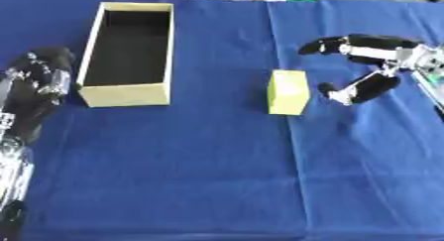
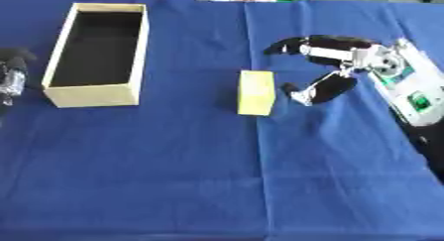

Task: Pick up objects on the table and place them in the box.

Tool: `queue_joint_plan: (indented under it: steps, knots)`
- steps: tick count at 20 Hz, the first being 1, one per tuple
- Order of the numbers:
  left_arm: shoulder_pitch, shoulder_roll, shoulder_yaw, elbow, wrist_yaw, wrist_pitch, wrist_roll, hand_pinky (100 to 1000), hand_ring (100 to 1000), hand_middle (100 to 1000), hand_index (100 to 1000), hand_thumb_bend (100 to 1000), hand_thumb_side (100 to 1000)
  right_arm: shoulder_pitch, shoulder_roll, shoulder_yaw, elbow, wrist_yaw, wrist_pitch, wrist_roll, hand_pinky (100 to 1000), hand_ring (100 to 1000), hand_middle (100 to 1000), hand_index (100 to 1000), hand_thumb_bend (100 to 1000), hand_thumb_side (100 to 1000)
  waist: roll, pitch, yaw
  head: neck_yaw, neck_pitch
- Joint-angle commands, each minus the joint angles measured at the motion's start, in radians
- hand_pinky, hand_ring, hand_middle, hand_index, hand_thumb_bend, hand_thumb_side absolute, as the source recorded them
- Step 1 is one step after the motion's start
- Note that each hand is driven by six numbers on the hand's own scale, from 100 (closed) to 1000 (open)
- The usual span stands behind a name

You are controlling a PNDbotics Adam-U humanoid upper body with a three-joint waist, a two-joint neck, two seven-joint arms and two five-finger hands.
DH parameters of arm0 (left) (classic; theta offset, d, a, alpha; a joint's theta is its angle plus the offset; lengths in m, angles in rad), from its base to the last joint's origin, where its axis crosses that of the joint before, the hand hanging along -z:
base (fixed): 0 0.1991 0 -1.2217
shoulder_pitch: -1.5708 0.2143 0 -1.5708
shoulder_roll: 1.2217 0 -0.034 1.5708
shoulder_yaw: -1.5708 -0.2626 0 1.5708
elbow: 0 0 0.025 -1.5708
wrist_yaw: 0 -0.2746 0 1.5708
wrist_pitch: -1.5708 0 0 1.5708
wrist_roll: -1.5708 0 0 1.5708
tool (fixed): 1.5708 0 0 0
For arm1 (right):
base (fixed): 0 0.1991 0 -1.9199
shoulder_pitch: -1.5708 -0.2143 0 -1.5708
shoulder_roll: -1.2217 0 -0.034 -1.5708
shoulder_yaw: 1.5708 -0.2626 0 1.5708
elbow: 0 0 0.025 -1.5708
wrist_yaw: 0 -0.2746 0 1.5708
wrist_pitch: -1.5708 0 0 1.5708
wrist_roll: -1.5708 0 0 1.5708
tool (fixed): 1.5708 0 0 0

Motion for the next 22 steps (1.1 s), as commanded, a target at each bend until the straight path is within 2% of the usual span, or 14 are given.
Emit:
queue_joint_plan:
  steps: [1,13,22]
  knots:
    - [-0.01,0.022,0.001,-0.012,0.001,-0.001,-0.004,547,823,656,704,100,246,-0.026,-0.009,0.004,0.023,-0.001,0.002,-0.002,973,1000,973,1000,100,245,0.003,-0.02,0.001,-0.005,0.006]
    - [-0.009,0.021,0.001,-0.011,0.001,-0.001,-0.006,548,823,656,704,100,246,-0.063,0.045,0.028,0.124,0.047,-0.01,0.002,969,1000,970,1000,100,285,0.004,-0.02,0.0,-0.007,0.006]
    - [-0.009,0.02,0.0,-0.01,0.002,-0.001,-0.007,548,824,656,704,100,246,-0.074,0.064,0.04,0.15,0.057,-0.02,0.013,968,1000,970,1000,100,304,0.004,-0.02,-0.001,-0.008,0.008]
